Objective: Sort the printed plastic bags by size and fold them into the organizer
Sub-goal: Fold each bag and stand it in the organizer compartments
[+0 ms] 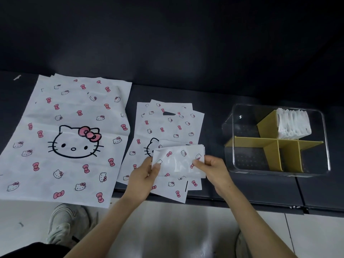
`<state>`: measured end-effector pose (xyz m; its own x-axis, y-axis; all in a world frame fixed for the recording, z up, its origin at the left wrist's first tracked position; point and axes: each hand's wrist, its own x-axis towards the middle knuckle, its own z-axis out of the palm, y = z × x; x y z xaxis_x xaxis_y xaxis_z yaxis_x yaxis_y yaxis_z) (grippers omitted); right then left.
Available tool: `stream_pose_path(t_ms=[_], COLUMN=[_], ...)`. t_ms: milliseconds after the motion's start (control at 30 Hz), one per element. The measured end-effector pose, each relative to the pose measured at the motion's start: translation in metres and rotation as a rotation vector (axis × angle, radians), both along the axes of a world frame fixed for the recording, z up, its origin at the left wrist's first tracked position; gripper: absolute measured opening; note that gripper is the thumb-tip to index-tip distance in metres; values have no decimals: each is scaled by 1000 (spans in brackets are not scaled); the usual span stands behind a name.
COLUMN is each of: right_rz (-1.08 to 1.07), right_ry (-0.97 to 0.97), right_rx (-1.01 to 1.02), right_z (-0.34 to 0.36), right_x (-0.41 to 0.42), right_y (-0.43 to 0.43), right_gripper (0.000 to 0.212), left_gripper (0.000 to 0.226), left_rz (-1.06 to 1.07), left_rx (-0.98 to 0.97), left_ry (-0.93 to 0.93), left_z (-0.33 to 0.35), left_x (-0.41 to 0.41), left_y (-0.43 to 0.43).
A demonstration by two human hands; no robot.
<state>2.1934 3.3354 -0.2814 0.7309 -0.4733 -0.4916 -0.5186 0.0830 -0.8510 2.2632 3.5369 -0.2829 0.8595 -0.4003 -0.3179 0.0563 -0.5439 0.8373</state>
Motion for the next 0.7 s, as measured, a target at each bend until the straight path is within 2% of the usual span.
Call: stream_pose_path(t_ms=[133,267,400,567,600,667,700], right_rz=[-30,-44,-58,-67,-72,-71,-67], right_ry=[30,45,73,89,98,102,100], right_rx=[-158,-261,-295,-266,-265,-259,-255], right_z=[-14,-18,-20,-26,-28,-30,-30], right_x=[2,4,6,10,10,10,10], right_y=[1,2,1,-1,-2,-2,-2], right_gripper=[16,18,20,23,25,26,26], left_gripper=[10,18,17,17,15,8,17], left_rz=[109,184,238,202,185,81,31], left_rx=[115,253,338,465,478,553,552], left_ry=[-156,-259,-299,-344,-409,-697,-849], left_z=[-1,-12,-17,-22,-24,-25,-26], left_x=[2,11,19,23,22,21,20], left_y=[-17,-30,-38,-42,-41,-40,-41])
